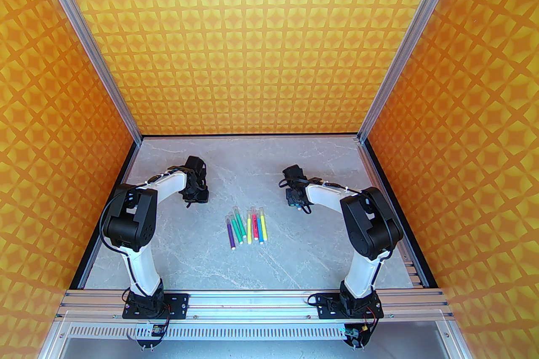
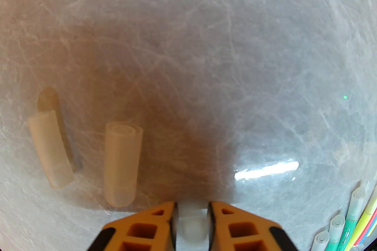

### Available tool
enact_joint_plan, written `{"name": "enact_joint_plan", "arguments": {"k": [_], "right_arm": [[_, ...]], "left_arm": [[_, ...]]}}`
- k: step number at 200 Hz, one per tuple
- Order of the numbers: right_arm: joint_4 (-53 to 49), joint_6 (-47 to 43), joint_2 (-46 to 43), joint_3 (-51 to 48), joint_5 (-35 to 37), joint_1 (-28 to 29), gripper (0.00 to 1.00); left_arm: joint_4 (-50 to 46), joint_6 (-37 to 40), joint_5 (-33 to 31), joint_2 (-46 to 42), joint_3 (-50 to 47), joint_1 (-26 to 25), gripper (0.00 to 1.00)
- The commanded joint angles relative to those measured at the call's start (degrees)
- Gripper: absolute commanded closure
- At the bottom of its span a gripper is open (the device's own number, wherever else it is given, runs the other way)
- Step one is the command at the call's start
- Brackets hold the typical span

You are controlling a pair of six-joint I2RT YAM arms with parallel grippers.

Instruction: Open the pen caps

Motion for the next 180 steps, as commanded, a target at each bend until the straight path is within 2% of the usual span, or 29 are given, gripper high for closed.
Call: {"name": "enact_joint_plan", "arguments": {"k": [1,6,48,56,102,139,180], "right_arm": [[-1.4,0.7,1.5,1.5,1.1,-0.4,0.81],[-1.5,0.7,1.6,1.7,1.1,-0.4,0.78],[-2.5,1.0,2.1,2.3,1.3,-0.4,0.76],[-2.7,1.0,1.9,2.1,1.6,-0.4,0.73],[-3.1,0.0,0.8,2.2,0.8,-0.4,0.71],[-4.3,-2.4,-3.6,1.7,-1.0,-0.3,0.62],[-6.5,-4.4,-10.3,0.5,-6.3,0.8,0.55]], "left_arm": [[-1.0,0.9,-0.8,-0.1,1.4,0.0,0.71],[-1.1,0.9,-0.8,-0.3,1.5,0.1,0.71],[-0.4,0.9,-0.9,-2.1,0.7,0.1,0.65],[-0.4,0.9,-0.8,-2.7,0.6,0.0,0.64],[0.4,0.6,0.0,-8.2,-0.8,-0.3,0.56],[2.0,0.7,2.0,-14.6,-3.2,-0.3,0.45],[10.3,0.6,5.4,-23.9,-11.4,-0.4,0.30]]}}
